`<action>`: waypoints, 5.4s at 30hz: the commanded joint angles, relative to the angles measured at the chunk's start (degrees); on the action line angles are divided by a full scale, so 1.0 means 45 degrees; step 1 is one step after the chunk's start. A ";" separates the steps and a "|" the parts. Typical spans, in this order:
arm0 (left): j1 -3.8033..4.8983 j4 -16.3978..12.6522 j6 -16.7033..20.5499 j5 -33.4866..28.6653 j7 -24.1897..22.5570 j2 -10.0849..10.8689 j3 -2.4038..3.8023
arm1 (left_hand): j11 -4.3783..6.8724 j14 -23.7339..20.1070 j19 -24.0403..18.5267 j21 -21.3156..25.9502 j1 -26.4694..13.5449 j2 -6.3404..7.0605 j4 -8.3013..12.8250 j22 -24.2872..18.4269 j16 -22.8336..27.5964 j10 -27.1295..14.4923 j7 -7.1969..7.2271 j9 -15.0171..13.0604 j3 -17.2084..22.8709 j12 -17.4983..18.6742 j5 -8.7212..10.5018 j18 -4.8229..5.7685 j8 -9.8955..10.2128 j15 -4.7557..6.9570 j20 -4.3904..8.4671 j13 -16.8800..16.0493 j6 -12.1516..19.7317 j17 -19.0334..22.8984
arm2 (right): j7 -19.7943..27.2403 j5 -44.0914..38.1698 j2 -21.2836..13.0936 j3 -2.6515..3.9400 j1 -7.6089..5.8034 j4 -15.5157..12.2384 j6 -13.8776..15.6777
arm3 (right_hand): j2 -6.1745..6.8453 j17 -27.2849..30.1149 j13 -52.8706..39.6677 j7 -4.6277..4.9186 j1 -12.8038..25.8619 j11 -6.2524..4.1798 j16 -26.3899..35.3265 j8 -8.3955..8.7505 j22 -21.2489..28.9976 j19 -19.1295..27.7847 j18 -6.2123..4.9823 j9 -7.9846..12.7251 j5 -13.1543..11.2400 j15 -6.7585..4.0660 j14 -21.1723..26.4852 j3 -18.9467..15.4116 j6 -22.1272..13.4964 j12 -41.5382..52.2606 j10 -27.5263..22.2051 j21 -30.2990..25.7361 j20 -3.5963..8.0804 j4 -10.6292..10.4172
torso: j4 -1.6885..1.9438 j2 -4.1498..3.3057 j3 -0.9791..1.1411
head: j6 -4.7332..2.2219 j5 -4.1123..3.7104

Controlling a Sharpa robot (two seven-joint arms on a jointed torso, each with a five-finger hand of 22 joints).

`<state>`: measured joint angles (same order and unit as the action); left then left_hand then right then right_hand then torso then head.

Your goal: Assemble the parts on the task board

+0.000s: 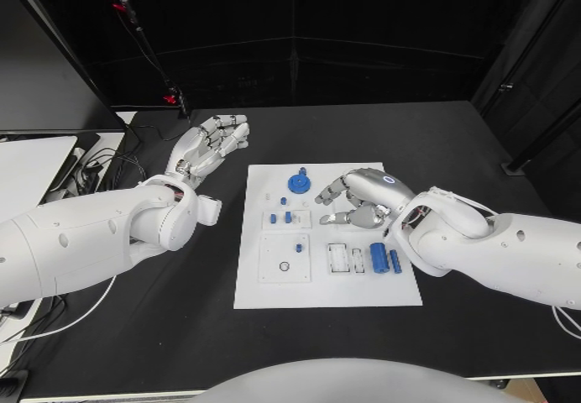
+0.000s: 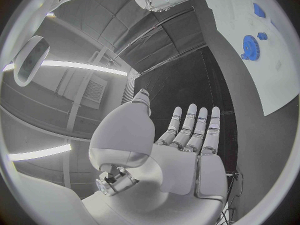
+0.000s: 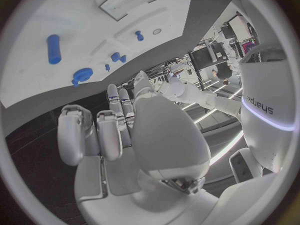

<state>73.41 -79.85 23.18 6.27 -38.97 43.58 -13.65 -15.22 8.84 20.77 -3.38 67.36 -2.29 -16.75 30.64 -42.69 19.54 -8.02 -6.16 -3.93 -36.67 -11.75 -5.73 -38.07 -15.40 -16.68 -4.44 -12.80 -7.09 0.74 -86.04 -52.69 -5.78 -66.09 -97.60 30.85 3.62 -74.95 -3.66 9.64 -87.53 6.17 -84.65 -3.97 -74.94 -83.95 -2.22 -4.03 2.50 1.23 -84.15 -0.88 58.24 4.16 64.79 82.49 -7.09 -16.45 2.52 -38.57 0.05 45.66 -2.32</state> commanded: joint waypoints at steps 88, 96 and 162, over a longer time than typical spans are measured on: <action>-0.0044 0.0100 -0.0148 -0.0016 -0.0916 0.0011 0.0012 | -0.0007 -0.0095 0.0088 -0.0039 0.0038 -0.0146 0.0009 -0.0055 -0.0110 -0.0108 -0.2020 0.0041 -0.0121 -0.0090 -0.0101 0.0251 -0.0084 0.0011 -0.0003 0.0038 0.0096 0.0062 | -0.2071 -0.1345 -0.0438 -0.0003 -0.0176 0.0179 0.0369 | -0.0601 -0.0815 0.0047 -0.0738 -0.1922 -0.0732 -0.0247 -0.0771 -0.2537 -0.0635 0.0124 -0.0218 0.0042 -0.0547 -0.0876 0.0993 0.1994 0.0246 0.1957 0.0398 0.0471 0.0055 | 0.0020 -0.0015 0.0003 | -0.0185 -0.0098; -0.0069 0.0125 -0.0163 -0.0016 -0.0909 -0.0035 0.0012 | -0.0007 -0.0095 0.0088 -0.0039 0.0038 -0.0146 0.0009 -0.0055 -0.0110 -0.0108 -0.2020 0.0041 -0.0121 -0.0090 -0.0101 0.0251 -0.0084 0.0011 -0.0003 0.0038 0.0096 0.0062 | -0.1499 -0.0383 0.0145 0.0010 -0.0186 0.0117 0.0567 | -0.0633 -0.0834 0.0046 -0.0732 -0.2001 -0.0725 -0.0258 -0.0759 -0.2545 -0.0642 0.0127 -0.0210 0.0044 -0.0546 -0.0880 0.1032 0.2028 0.0171 0.1963 0.0408 0.0476 0.0046 | 0.0047 -0.0038 0.0008 | -0.0134 0.0075; -0.0075 0.0142 -0.0204 -0.0016 -0.0885 -0.0057 0.0012 | -0.0007 -0.0113 0.0087 -0.0041 0.0090 -0.0200 0.0012 -0.0079 -0.0161 -0.0129 -0.2020 0.0073 -0.0175 -0.0143 -0.0182 0.0252 -0.0132 0.0010 -0.0003 0.0064 0.0111 0.0113 | -0.1030 -0.3306 0.3121 -0.0031 0.0808 0.0815 -0.4406 | -0.0731 -0.0848 0.0048 -0.0640 -0.2135 -0.0640 -0.0276 -0.0603 -0.2461 -0.0559 0.0090 -0.0136 0.0044 -0.0490 -0.0878 0.1119 0.1930 -0.0104 0.1878 0.0264 0.0450 0.0016 | 0.0001 -0.0031 0.0004 | 0.0373 0.0652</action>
<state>72.99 -79.15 22.73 6.26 -38.97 43.29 -13.65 -15.43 8.84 20.77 -3.38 67.82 -2.74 -16.57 30.34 -43.13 19.33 -8.02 -5.93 -4.36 -37.11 -12.27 -5.73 -38.29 -15.40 -16.68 -4.20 -12.81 -6.64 -3.21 -99.65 -38.66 -5.93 -62.38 -93.92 11.72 0.30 -74.94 -3.34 6.34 -96.67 3.17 -85.74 -6.83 -74.91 -83.94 -2.21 -4.69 2.30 -0.94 -84.04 3.85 66.85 3.43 73.08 84.03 -5.43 -16.32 2.53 -38.70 0.07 47.32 0.75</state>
